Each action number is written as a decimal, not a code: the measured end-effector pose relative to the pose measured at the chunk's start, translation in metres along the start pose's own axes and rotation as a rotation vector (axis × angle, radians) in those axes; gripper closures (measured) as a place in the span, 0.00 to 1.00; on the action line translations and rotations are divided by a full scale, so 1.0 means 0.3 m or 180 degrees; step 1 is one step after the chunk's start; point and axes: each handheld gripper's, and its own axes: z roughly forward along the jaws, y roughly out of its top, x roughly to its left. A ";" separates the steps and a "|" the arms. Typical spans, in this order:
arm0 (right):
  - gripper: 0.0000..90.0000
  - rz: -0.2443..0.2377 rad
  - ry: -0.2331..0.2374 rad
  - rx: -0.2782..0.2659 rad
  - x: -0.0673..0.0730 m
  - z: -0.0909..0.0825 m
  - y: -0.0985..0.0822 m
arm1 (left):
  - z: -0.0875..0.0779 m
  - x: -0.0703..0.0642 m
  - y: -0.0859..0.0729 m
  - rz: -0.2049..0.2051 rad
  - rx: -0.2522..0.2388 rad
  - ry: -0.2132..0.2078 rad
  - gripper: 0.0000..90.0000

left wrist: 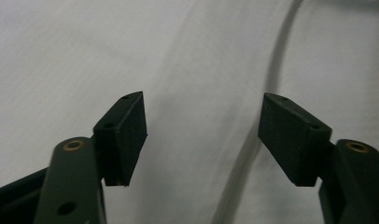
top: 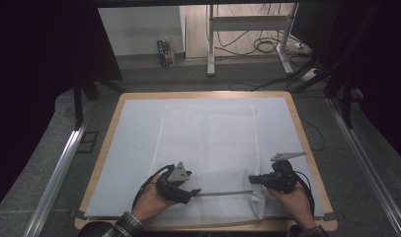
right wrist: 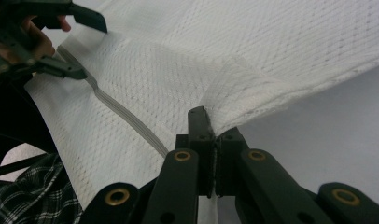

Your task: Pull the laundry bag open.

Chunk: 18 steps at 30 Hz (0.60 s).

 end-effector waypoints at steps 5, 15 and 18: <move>0.96 0.0023 -0.0003 -0.0023 0.000 0.005 0.001 | 0.060 -0.063 0.082 -0.0037 -0.0181 -0.0303 0.45; 0.96 0.0058 -0.0018 -0.0005 -0.005 0.008 0.000 | 0.181 -0.151 0.172 0.0133 -0.0207 -0.0517 0.63; 0.96 0.0062 -0.0024 -0.0005 -0.005 0.007 0.001 | 0.208 -0.173 0.193 0.0185 -0.0223 -0.0578 0.68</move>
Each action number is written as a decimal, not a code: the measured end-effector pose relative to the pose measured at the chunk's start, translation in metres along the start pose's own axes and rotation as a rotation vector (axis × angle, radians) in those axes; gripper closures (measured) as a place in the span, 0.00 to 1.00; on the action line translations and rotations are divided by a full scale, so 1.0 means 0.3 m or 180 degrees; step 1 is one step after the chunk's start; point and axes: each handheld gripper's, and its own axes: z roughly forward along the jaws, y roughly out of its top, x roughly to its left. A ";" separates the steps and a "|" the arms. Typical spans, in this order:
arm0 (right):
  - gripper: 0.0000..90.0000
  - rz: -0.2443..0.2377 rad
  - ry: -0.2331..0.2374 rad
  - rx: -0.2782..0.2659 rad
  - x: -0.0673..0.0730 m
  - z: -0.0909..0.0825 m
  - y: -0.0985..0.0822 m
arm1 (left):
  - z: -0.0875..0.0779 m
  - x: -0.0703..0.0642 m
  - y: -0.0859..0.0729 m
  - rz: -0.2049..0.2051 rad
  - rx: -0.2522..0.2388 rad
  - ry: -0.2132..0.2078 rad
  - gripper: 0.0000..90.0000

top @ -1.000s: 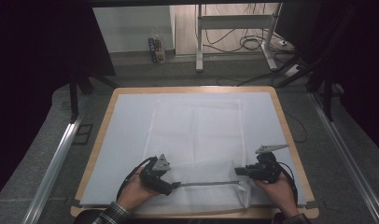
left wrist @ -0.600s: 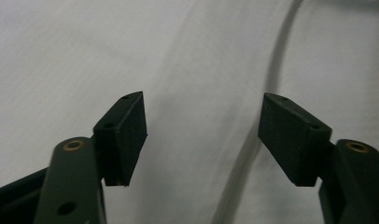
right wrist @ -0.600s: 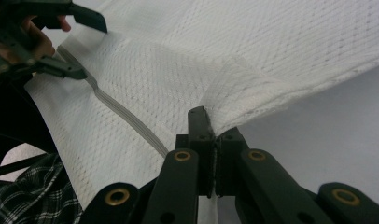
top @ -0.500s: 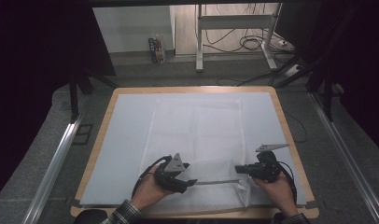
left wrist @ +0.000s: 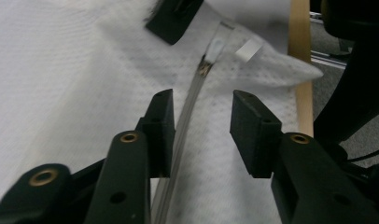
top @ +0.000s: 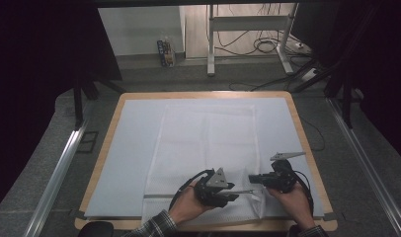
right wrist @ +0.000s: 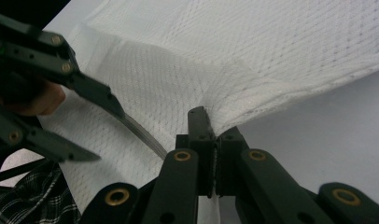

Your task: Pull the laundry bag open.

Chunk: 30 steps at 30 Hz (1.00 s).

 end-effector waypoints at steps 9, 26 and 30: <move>0.96 -0.0007 -0.0004 0.0002 -0.001 0.000 -0.001 | 0.074 -0.026 0.051 0.0276 0.0027 -0.0033 0.78; 0.96 0.0039 -0.0013 -0.0011 -0.006 -0.002 -0.001 | 0.183 -0.052 0.104 0.0473 0.0116 0.0163 0.73; 0.96 0.0041 -0.0020 -0.0016 -0.004 -0.003 0.000 | 0.193 -0.049 0.096 0.0442 0.0159 0.0169 0.74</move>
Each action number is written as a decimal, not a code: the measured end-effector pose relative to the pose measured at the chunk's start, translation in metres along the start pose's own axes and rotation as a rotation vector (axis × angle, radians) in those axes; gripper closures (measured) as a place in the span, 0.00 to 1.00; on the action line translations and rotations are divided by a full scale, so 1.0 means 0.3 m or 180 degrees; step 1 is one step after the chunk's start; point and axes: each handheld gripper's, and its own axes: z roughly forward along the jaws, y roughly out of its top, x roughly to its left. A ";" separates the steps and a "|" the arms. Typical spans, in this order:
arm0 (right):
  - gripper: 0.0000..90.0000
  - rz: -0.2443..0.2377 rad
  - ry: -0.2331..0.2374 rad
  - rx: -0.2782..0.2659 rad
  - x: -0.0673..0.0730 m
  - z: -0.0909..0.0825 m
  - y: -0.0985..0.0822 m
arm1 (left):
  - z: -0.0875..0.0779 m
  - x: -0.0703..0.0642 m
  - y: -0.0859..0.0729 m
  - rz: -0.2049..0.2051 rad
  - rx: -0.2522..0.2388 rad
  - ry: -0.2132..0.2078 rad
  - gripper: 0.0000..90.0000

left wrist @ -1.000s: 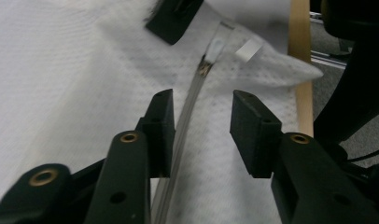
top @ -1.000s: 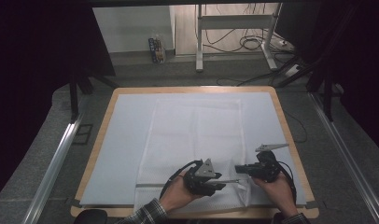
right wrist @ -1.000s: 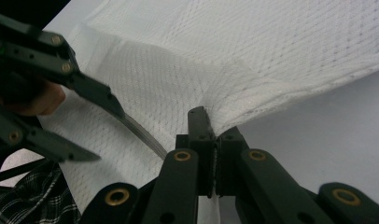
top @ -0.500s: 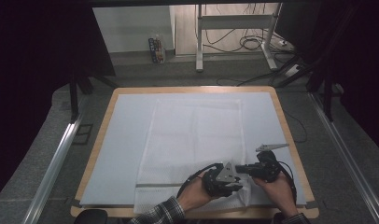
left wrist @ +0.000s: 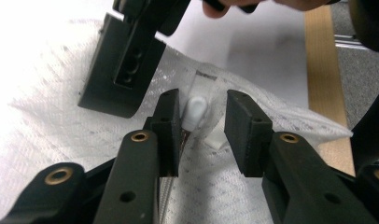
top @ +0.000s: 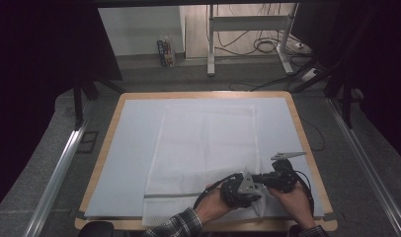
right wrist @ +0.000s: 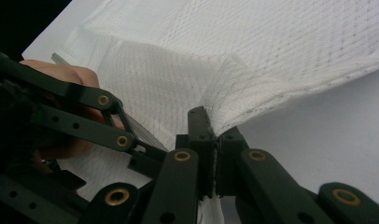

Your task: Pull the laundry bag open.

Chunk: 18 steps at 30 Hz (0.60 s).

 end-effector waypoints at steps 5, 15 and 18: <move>0.96 -0.0015 -0.0031 0.0055 0.003 0.009 -0.002 | 0.010 0.007 -0.003 -0.0081 0.0051 0.0043 0.86; 0.96 0.0002 -0.0073 0.0035 -0.002 0.003 -0.001 | -0.007 0.016 -0.009 -0.0036 0.0084 0.0009 0.96; 0.96 0.0000 -0.0077 0.0052 -0.001 0.004 -0.001 | -0.002 0.010 -0.007 -0.0013 0.0030 0.0036 0.85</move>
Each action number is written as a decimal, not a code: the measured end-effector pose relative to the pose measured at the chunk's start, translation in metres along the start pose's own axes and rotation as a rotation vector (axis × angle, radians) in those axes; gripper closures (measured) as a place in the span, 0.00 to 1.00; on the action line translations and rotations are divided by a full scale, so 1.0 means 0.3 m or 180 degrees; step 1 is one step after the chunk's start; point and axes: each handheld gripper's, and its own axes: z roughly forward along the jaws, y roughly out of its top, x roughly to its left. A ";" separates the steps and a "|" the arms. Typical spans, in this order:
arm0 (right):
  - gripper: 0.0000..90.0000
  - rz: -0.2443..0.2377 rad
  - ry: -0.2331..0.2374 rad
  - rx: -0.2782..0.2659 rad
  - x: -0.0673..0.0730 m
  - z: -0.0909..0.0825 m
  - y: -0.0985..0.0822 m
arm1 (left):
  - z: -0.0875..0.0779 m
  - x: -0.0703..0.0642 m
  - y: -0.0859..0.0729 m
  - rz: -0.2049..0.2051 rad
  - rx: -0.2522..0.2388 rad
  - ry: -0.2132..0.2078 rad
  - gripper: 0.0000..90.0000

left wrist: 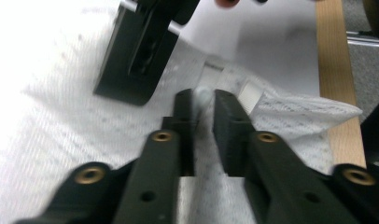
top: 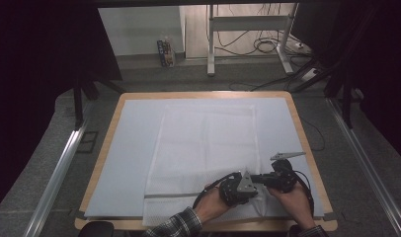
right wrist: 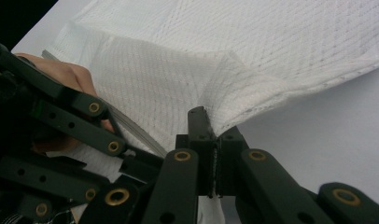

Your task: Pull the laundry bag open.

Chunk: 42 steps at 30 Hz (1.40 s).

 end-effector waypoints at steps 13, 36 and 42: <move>0.96 0.0025 -0.0028 0.0029 -0.001 0.005 -0.002 | 0.038 -0.011 0.029 -0.0001 0.0158 0.0162 0.88; 0.96 0.0079 -0.0049 0.0014 -0.009 -0.001 -0.003 | 0.032 -0.024 0.048 0.0151 -0.0128 0.0104 0.84; 0.96 0.0096 -0.0059 0.0033 -0.011 0.001 -0.004 | 0.051 -0.031 0.045 0.0197 -0.0094 0.0123 0.78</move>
